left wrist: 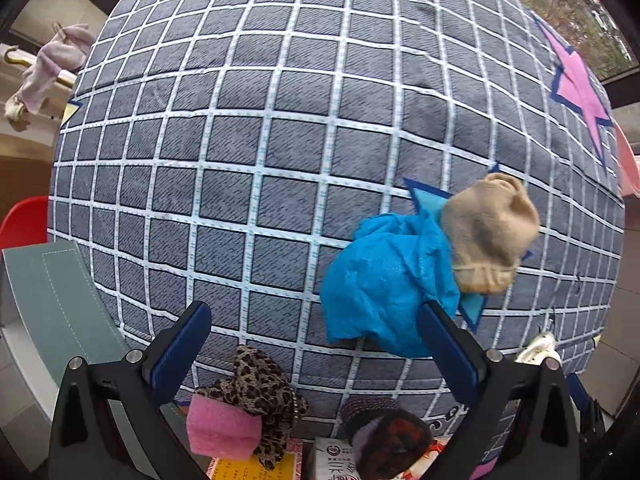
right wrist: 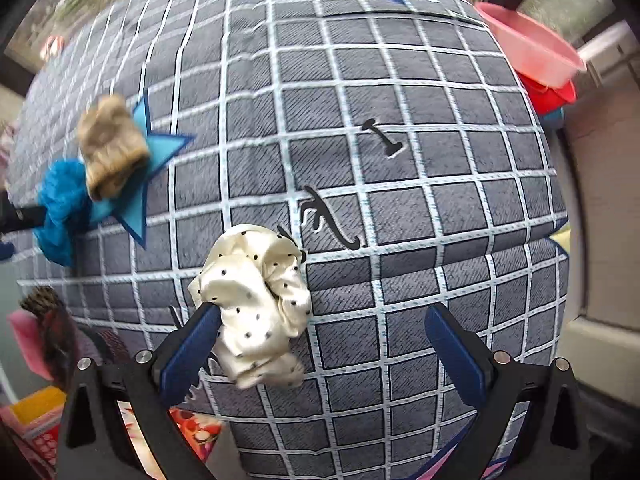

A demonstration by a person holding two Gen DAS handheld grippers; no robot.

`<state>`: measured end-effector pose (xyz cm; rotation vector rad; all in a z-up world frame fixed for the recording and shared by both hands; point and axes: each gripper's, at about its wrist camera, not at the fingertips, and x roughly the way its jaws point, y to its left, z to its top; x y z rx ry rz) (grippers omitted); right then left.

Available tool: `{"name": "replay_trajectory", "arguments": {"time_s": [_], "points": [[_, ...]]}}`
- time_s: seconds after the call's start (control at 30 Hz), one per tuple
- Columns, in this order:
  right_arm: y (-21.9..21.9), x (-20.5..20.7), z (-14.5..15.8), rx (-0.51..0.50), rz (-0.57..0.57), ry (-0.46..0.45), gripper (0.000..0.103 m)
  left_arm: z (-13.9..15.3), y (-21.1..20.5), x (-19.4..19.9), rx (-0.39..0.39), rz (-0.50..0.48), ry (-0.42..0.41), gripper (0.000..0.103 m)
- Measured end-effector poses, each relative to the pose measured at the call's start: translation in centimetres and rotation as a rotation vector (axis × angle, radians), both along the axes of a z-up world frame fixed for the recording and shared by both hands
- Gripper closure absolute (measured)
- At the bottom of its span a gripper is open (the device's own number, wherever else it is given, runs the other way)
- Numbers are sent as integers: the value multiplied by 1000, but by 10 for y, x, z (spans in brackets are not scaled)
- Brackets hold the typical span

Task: Organize soft objects
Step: 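Grasp the blue cloth with the left gripper while the right gripper grasps the polka-dot scrunchie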

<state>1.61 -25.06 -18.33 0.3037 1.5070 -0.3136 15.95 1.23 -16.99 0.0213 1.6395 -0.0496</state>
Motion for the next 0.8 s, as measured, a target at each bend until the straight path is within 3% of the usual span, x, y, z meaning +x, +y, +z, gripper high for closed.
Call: {"name": "replay_trajectory", "arguments": {"time_s": [0.23, 0.6, 0.8], "points": [[12, 7, 14, 86, 23, -55, 1, 0, -18, -4, -10, -23, 25, 0], [43, 13, -37, 58, 93, 59, 1, -32, -36, -29, -14, 3, 95, 0], [50, 15, -48, 18, 111, 82, 1, -59, -44, -25, -28, 0, 116, 0]]}}
